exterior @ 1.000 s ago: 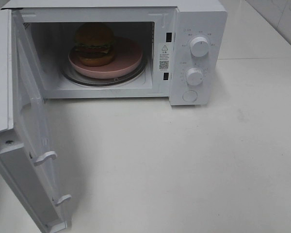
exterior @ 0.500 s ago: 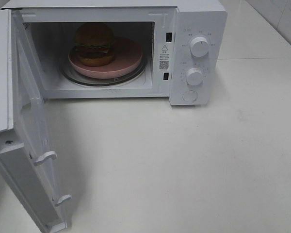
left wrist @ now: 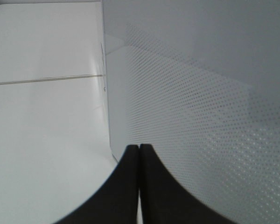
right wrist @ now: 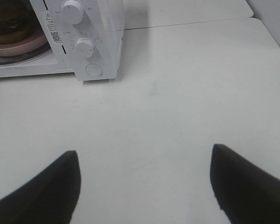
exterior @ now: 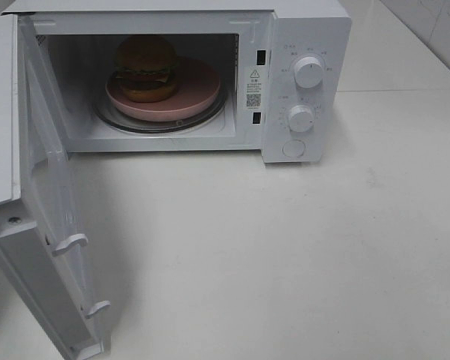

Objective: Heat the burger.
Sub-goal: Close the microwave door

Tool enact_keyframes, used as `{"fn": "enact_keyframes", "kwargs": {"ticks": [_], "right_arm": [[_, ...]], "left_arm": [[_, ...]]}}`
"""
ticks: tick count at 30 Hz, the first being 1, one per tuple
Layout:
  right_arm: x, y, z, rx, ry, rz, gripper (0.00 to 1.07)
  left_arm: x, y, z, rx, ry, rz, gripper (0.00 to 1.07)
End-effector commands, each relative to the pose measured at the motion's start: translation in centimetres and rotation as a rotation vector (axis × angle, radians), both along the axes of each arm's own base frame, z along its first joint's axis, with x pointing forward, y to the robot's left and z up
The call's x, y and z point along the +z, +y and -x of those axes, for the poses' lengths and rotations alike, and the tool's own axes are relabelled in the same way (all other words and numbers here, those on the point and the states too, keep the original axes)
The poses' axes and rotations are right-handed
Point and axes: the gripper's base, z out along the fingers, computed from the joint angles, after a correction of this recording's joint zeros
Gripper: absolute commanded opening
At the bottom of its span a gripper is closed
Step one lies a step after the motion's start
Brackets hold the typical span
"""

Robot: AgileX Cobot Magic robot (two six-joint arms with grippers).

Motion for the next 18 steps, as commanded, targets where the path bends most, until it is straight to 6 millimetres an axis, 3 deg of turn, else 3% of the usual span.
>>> {"fn": "enact_keyframes", "kwargs": {"ticks": [1,9,18], "right_arm": [[-0.2,0.0,0.3,-0.009,-0.026,0.006,0.76],[-0.2,0.0,0.3,-0.009,-0.026,0.006,0.76],[-0.2,0.0,0.3,-0.009,-0.026,0.006,0.76]], "left_arm": [[0.2,-0.7,-1.0,-0.029,-0.031,0.022,0.00],[-0.8,-3.5,-3.0,-0.052,0.007,0.062,0.00],[-0.4,-6.6,-4.7,-0.085,-0.028,0.048,0.00]]}}
